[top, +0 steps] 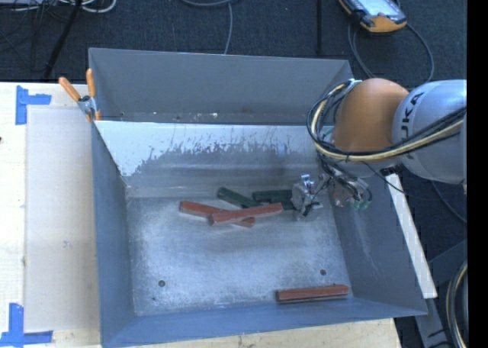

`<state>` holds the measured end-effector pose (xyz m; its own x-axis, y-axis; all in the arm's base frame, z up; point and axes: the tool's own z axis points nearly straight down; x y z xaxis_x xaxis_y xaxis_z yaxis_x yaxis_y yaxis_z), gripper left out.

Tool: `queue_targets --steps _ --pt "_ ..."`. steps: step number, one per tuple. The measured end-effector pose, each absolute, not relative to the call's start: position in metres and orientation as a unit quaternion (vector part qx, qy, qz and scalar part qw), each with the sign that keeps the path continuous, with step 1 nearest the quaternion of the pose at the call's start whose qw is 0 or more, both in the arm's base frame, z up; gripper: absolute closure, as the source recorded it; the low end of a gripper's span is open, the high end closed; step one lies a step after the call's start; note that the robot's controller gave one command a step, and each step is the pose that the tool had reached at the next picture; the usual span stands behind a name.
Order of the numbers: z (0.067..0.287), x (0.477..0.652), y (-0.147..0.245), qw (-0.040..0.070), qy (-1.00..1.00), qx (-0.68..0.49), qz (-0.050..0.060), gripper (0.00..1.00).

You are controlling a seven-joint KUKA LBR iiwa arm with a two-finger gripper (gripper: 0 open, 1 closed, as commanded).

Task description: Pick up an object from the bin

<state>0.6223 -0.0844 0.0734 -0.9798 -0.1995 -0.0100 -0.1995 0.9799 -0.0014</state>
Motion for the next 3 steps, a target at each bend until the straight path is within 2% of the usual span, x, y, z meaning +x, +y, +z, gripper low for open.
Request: queue_targets --steps 1,2,3 --pt "0.069 0.619 -0.085 -0.002 0.995 -0.101 0.0 0.0" --pt "0.069 0.618 -0.085 -0.002 0.995 -0.101 0.0 0.0" --pt "0.076 0.617 -0.024 -0.001 0.991 -0.134 0.001 1.0"
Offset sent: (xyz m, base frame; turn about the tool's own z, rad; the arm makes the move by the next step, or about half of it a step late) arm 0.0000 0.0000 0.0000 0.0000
